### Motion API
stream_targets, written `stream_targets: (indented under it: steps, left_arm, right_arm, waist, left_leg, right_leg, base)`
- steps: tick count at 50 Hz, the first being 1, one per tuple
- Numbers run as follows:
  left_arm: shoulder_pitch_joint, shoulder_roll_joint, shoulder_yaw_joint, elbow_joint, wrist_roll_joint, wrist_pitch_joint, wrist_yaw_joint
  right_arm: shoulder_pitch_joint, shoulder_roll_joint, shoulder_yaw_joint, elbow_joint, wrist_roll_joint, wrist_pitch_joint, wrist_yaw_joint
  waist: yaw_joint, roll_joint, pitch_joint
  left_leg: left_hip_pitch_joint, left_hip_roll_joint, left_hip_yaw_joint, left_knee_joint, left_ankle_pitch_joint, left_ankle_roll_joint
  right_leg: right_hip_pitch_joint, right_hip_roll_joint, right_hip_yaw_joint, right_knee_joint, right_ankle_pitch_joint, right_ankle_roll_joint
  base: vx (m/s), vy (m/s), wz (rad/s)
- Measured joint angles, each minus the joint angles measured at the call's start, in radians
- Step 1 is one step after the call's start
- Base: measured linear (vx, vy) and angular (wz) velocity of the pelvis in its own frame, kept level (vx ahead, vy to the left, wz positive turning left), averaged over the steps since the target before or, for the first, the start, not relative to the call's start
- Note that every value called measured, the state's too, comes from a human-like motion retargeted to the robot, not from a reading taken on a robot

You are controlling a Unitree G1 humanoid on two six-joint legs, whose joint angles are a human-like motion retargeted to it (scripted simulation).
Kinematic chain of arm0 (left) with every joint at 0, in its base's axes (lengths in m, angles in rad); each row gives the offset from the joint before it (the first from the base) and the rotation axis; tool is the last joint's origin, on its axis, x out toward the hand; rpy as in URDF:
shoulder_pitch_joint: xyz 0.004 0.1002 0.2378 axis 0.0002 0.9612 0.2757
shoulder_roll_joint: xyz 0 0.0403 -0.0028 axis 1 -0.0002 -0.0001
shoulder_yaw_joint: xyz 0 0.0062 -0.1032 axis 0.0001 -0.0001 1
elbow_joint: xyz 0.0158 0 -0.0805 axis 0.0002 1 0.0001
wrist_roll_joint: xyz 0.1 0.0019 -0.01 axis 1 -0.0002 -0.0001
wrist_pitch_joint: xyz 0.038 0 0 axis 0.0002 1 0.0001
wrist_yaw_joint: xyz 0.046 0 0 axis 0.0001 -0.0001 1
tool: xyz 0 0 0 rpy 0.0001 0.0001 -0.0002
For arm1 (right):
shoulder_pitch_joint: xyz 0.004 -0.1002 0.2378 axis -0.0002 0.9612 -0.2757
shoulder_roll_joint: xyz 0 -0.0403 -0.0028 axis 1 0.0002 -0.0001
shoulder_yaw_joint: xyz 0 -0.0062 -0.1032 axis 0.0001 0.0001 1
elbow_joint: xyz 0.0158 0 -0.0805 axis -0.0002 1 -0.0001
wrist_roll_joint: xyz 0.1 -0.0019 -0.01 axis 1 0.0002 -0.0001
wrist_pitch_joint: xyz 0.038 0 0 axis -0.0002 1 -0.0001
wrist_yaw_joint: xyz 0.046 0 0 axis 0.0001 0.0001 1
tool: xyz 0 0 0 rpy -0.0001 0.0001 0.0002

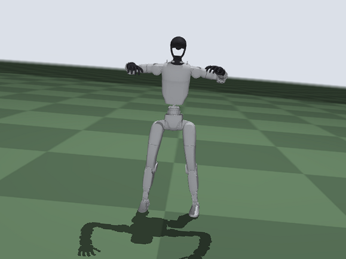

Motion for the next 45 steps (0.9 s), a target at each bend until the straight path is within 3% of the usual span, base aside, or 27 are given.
stream_targets:
  steps: [10,13,25,30,40,45]
  left_arm:
    - [-0.003,0.035,0.018,-0.021,-0.013,-0.005,0.014]
    - [0.002,0.054,0.010,-0.010,0.017,-0.012,0.022]
    - [0.047,0.128,0.016,0.049,0.085,-0.009,-0.008]
    - [0.161,0.173,0.093,0.066,0.050,-0.028,-0.024]
    - [0.386,0.167,0.356,0.067,-0.049,-0.053,-0.002]
    - [0.418,0.155,0.418,0.046,-0.033,-0.048,-0.001]
  right_arm:
    - [-0.013,0.001,0.002,0.022,-0.003,0.012,0.006]
    - [-0.022,-0.015,0.014,0.010,-0.011,0.003,0.011]
    - [-0.008,-0.085,0.002,0.024,-0.067,0.006,0.005]
    - [0.088,-0.115,-0.083,0.041,-0.054,-0.005,0.007]
    - [0.327,-0.108,-0.393,0.018,0.000,-0.014,-0.044]
    - [0.375,-0.102,-0.466,-0.004,-0.001,-0.011,-0.041]
  waist:
    - [-0.035,0.002,0.014]
    - [-0.045,0.003,0.008]
    - [0.034,-0.001,-0.012]
    - [0.025,0.013,-0.030]
    - [-0.007,0.027,-0.062]
    - [-0.014,0.031,-0.065]
  left_leg:
    - [-0.014,-0.009,-0.036,0.012,-0.015,-0.025]
    - [-0.020,-0.012,-0.027,0.042,-0.046,0.004]
    - [0.041,-0.020,-0.001,-0.018,-0.034,-0.017]
    - [0.048,0.023,0.027,-0.009,-0.083,-0.033]
    - [0.069,0.037,0.022,-0.023,-0.041,-0.051]
    - [0.093,0.042,0.026,-0.026,-0.047,-0.057]
  right_leg:
    - [-0.091,-0.005,0.041,0.173,-0.028,-0.015]
    - [-0.113,0.001,0.074,0.222,-0.061,-0.006]
    - [-0.019,-0.024,0.051,0.053,-0.025,0.000]
    - [0.003,0.006,0.033,0.024,-0.020,0.000]
    - [0.041,0.019,0.016,0.001,-0.023,0.000]
    - [0.067,0.022,0.015,-0.005,-0.030,0.000]
  base:
    - [0.01,0.14,0.12]
    - [0.02,0.09,0.15]
    - [0.04,-0.04,-0.12]
    - [0.06,-0.09,0.06]
    - [0.08,-0.02,0.03]
    - [0.08,-0.01,-0.02]
